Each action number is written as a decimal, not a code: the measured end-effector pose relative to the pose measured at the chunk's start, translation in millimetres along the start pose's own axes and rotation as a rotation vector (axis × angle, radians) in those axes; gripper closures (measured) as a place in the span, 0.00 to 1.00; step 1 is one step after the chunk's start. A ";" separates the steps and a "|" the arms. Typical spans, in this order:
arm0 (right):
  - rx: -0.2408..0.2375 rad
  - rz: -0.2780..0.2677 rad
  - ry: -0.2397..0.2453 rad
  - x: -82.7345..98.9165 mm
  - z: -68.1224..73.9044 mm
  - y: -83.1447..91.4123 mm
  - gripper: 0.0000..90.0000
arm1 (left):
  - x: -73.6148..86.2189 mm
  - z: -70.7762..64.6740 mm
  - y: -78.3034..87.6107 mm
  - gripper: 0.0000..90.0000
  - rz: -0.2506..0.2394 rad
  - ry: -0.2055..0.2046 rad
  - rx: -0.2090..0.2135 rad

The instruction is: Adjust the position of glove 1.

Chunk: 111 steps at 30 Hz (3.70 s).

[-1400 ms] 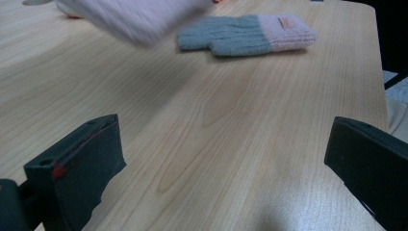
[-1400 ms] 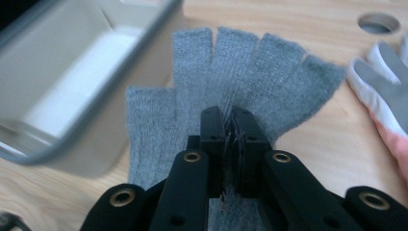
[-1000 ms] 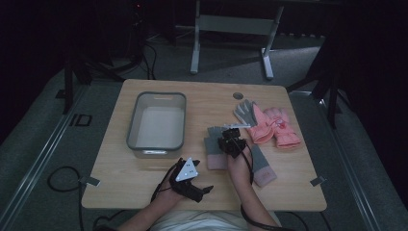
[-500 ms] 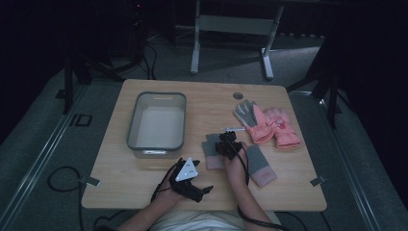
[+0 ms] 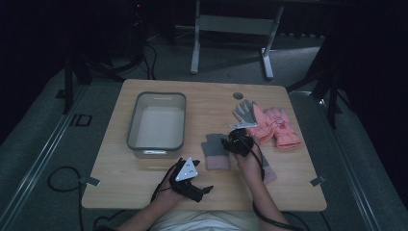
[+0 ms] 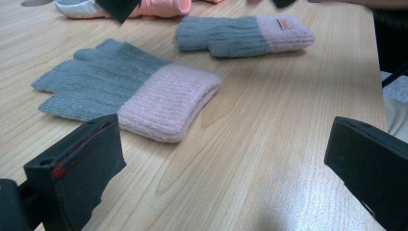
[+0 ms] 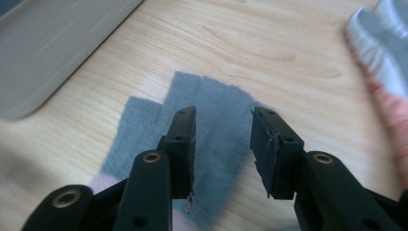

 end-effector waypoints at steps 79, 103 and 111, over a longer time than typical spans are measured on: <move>0.215 0.121 -0.250 91.9 -84.8 80.6 0.94 | -0.6 0.0 0.3 0.00 -0.013 -0.007 -0.006; -0.007 0.165 -0.034 87.2 -100.0 80.3 0.69 | -0.6 0.1 0.3 0.00 -0.010 -0.008 -0.003; 0.002 0.206 -0.016 96.3 -103.2 78.4 0.65 | -0.6 0.3 0.3 0.00 -0.010 -0.006 -0.004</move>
Point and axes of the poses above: each handheld gripper's, and its own axes: y roughly backward along the jaws, x roughly out of its underside, z roughly to its left, the point moved 5 cm from there along -y, roughly forward along the jaws, and after that the axes turned 5 degrees about -z, right-handed, at the moved point
